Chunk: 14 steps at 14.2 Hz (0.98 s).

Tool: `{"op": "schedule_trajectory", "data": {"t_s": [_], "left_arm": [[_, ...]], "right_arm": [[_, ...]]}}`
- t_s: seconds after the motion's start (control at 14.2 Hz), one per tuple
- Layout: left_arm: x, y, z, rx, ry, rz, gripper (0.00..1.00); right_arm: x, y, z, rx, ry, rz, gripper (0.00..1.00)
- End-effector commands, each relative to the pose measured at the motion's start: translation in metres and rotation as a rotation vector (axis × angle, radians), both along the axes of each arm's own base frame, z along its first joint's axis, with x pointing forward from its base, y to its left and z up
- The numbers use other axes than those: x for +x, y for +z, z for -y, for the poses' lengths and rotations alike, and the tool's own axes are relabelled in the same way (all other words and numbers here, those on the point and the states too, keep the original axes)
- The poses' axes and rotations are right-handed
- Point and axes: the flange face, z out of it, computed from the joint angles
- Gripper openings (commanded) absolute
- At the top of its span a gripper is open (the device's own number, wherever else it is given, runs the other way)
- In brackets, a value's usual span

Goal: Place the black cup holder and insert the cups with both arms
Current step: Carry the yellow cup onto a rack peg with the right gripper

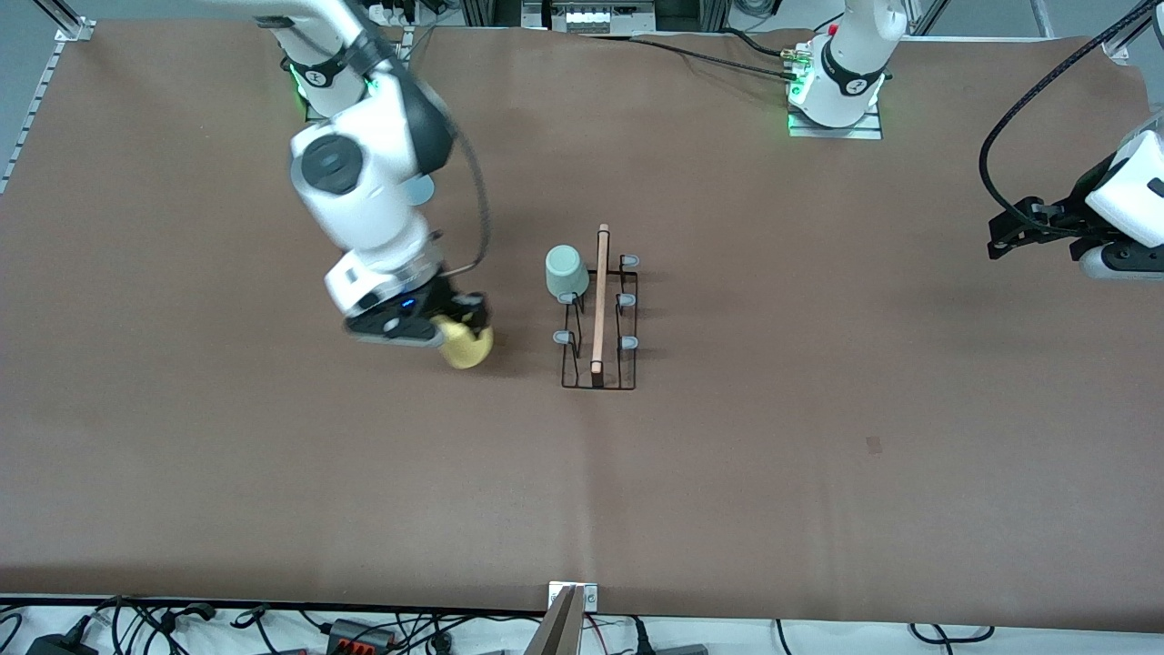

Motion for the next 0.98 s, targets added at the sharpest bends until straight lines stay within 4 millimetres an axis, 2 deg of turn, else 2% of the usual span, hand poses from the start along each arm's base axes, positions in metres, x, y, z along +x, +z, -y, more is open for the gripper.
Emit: {"op": "schedule_trajectory", "data": {"t_s": [0.0,0.07,0.21,0.42,0.7,0.77,0.84,0.91], "left_arm": [[0.003,0.005,-0.001,-0.011,0.009,-0.002,1.0],[0.003,0.005,0.0,-0.014,0.011,-0.001,1.0],[0.003,0.004,-0.002,-0.014,0.013,-0.003,1.0],[0.003,0.004,-0.011,-0.016,0.025,-0.005,1.0],[0.003,0.004,-0.01,-0.017,0.027,-0.004,1.0],[0.003,0.003,-0.011,-0.017,0.03,-0.006,1.0],[0.003,0.003,-0.011,-0.017,0.03,-0.006,1.0],[0.002,0.003,-0.011,-0.017,0.031,-0.007,1.0]], "right_arm": [[-0.002,-0.003,-0.055,0.051,-0.089,-0.012,0.05],[-0.004,-0.008,-0.073,0.043,-0.103,0.001,0.05],[-0.008,-0.022,-0.088,0.03,-0.14,0.002,0.05],[-0.008,-0.032,-0.093,0.03,-0.147,-0.006,0.05],[-0.015,-0.049,-0.107,0.043,-0.128,-0.006,0.07],[-0.018,-0.053,-0.111,0.04,-0.12,-0.011,0.21],[-0.019,-0.057,-0.112,0.037,-0.119,-0.015,0.4],[-0.019,-0.058,-0.112,0.036,-0.117,-0.015,0.62]]}}
